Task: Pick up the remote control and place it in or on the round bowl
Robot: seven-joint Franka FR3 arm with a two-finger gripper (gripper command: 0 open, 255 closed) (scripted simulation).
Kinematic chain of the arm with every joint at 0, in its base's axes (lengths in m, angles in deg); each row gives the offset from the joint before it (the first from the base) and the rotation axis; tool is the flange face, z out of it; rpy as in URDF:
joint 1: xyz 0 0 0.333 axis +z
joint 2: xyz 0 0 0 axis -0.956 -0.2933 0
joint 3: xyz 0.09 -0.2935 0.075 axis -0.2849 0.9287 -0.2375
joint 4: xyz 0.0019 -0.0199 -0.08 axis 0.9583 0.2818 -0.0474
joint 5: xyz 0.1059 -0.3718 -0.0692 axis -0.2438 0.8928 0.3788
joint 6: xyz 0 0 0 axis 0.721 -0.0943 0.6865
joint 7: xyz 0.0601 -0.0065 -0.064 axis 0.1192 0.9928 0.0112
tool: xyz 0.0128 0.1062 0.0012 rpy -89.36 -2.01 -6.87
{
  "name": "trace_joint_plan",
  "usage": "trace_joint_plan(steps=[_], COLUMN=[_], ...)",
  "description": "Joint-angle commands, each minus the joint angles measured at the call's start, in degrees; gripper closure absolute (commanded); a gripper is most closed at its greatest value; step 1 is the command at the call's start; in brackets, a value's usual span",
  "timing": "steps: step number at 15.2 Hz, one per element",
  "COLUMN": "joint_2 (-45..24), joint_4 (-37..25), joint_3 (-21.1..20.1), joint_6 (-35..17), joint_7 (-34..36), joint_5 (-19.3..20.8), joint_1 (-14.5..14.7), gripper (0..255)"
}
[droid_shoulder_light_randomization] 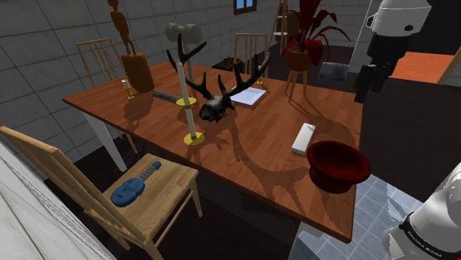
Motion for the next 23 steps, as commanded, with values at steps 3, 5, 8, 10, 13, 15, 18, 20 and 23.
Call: trace_joint_plan(steps=[3, 5, 8, 10, 13, 15, 18, 20, 23], joint_2=[-1.71, -3.75, -7.38, -10.16, -14.80, -18.17, -23.54, -27.29, -33.07], joint_4=[2.20, 4.10, 6.38, 7.52, 8.71, 9.16, 9.35, 9.18, 8.53], joint_3=[-0.99, -1.95, -3.27, -4.09, -5.19, -5.84, -6.58, -6.92, -7.15], joint_6=[-4.01, -8.07, -14.20, -18.30, -24.41, -28.42, -34.29, -38.08, -43.52], joint_7=[4.28, 8.49, 14.70, 18.76, 24.77, 28.72, 34.64, 38.57, 44.45], joint_5=[-0.94, -1.79, -2.87, -3.46, -4.12, -4.42, -4.59, -4.53, -4.19], joint_1=[-1.35, -2.68, -4.61, -5.91, -7.83, -9.14, -11.03, -12.25, -13.98], gripper=[0, 0, 0, 0, 0, 0, 0, 0, 0])
